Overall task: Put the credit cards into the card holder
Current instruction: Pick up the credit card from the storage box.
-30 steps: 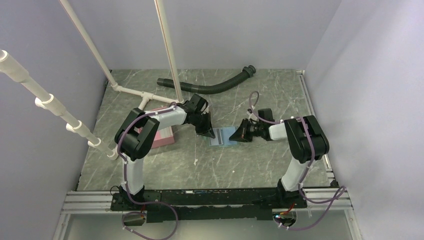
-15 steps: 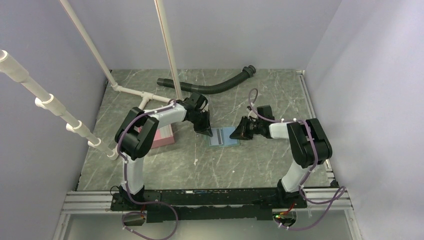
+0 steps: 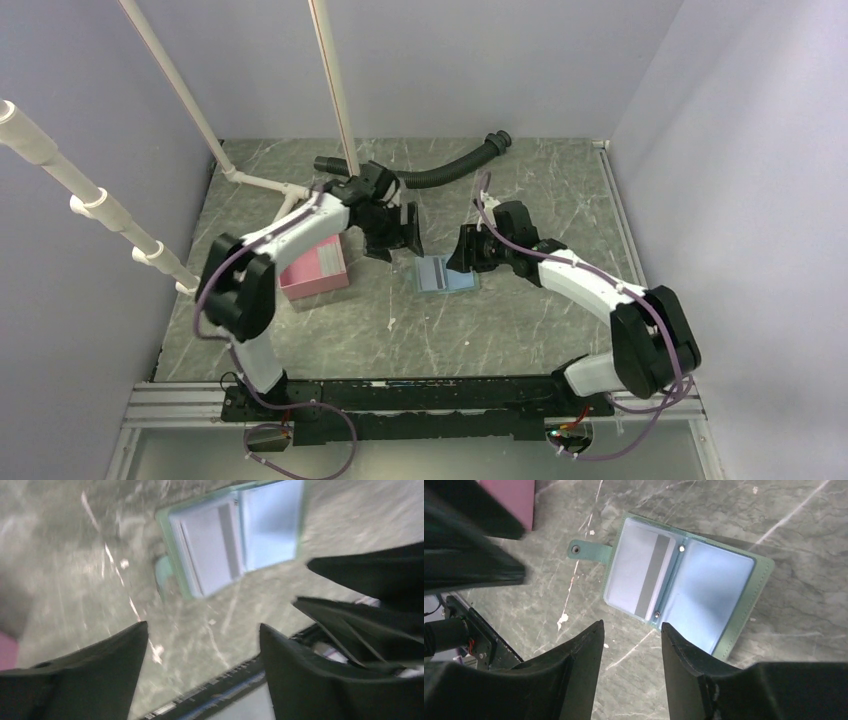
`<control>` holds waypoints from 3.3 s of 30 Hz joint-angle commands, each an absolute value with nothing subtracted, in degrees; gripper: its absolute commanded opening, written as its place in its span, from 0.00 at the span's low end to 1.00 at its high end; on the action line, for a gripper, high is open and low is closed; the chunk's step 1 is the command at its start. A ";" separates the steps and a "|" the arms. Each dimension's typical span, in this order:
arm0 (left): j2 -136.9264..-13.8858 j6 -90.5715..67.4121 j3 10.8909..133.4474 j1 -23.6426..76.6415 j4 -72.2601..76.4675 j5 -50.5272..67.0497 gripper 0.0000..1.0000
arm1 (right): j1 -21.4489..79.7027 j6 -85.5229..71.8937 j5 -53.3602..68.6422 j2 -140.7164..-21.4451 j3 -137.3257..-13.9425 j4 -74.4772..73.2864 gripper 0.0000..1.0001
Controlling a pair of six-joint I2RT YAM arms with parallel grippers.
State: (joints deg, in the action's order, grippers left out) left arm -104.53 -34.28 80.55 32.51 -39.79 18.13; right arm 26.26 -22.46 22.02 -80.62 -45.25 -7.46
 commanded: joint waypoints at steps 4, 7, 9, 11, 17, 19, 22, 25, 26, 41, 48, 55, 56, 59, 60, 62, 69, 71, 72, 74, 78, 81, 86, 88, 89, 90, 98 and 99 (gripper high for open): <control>-87.31 -36.03 79.99 24.17 -57.18 11.60 0.99 | 25.80 -22.67 18.30 -72.89 -40.47 -4.81 0.52; -81.53 -35.68 76.87 18.43 -58.54 10.02 0.99 | 25.75 -22.89 19.59 -71.21 -39.07 -3.94 0.54; -78.46 -34.25 74.89 14.33 -57.85 10.62 0.99 | 25.84 -23.30 21.58 -72.38 -38.54 -2.63 0.54; -77.29 -32.13 73.37 10.00 -57.28 12.55 0.99 | 25.82 -23.80 22.81 -73.76 -38.07 -1.35 0.54; -78.99 -26.63 71.07 4.11 -56.07 12.30 0.97 | 25.75 -23.05 21.74 -75.20 -38.18 -1.06 0.55; -79.89 -26.18 69.72 2.93 -54.26 12.90 0.92 | 25.75 -22.65 21.25 -75.35 -38.52 -1.60 0.55; -81.36 -26.02 67.42 1.70 -50.19 14.90 0.85 | 25.75 -21.88 20.75 -75.10 -39.01 -2.21 0.55; -83.65 -26.18 65.75 0.44 -45.31 19.13 0.75 | 25.75 -21.10 19.35 -74.74 -39.66 -3.28 0.55; -84.65 -26.17 65.60 0.30 -44.26 19.78 0.73 | 25.75 -20.87 19.01 -74.68 -39.80 -3.68 0.55; -89.27 -29.00 56.85 -3.21 -32.31 27.00 0.72 | 25.75 -20.12 18.74 -73.72 -39.45 -4.47 0.56; -89.31 -30.91 53.74 -4.83 -27.99 30.86 0.64 | 25.75 -20.24 19.11 -73.41 -39.03 -4.18 0.56; -88.73 -31.84 52.80 -5.45 -26.54 33.65 0.58 | 25.75 -20.48 19.69 -73.42 -39.16 -4.11 0.56; -88.69 -32.10 52.62 -5.53 -26.36 34.06 0.56 | 25.75 -20.47 19.64 -73.34 -39.15 -4.07 0.56; -88.43 -32.35 52.18 -5.54 -25.95 35.06 0.54 | 25.75 -20.48 19.60 -73.16 -39.11 -4.18 0.56; -88.46 -32.23 52.27 -5.54 -26.17 35.08 0.53 | 25.75 -20.48 19.56 -73.07 -39.11 -4.18 0.56; -88.66 -31.80 52.53 -5.54 -26.98 34.54 0.50 | 25.72 -20.57 19.68 -72.95 -39.03 -4.22 0.56; -87.47 -31.63 52.56 -5.54 -27.33 34.53 0.42 | 25.80 -20.83 20.08 -73.04 -39.02 -4.04 0.56; -87.45 -31.52 52.64 -5.54 -27.42 34.84 0.40 | 25.82 -20.86 20.17 -72.95 -39.03 -3.90 0.56; -87.53 -31.42 52.71 -5.54 -27.47 34.81 0.38 | 25.81 -20.91 20.21 -72.95 -39.02 -3.84 0.56; -87.75 -31.17 52.73 -5.54 -27.74 34.56 0.37 | 25.84 -20.92 20.26 -72.95 -39.00 -3.78 0.56; -87.59 -30.90 52.94 -5.53 -28.46 34.22 0.34 | 25.83 -20.83 20.35 -73.23 -39.03 -3.71 0.56; -86.84 -30.64 53.38 -5.54 -29.21 33.85 0.33 | 25.84 -20.83 20.54 -73.42 -39.02 -3.45 0.56; -86.60 -30.50 53.70 -5.54 -29.43 34.14 0.32 | 25.84 -20.92 20.90 -73.91 -39.20 -3.17 0.56; -86.89 -30.65 53.65 -5.53 -29.21 34.47 0.31 | 25.84 -20.91 20.91 -73.89 -39.12 -3.09 0.56; -87.00 -30.67 53.74 -5.54 -29.23 34.48 0.30 | 25.84 -20.92 20.86 -73.90 -39.11 -3.09 0.56; -87.02 -30.61 53.83 -5.54 -29.25 34.45 0.30 | 25.83 -20.85 20.89 -73.93 -39.11 -3.09 0.56; -85.88 -30.14 54.16 -5.54 -30.08 34.33 0.32 | 25.84 -20.92 21.12 -74.17 -38.94 -2.83 0.56; -85.87 -30.21 54.14 -5.53 -29.97 34.48 0.32 | 25.84 -20.92 21.13 -74.24 -38.94 -2.75 0.56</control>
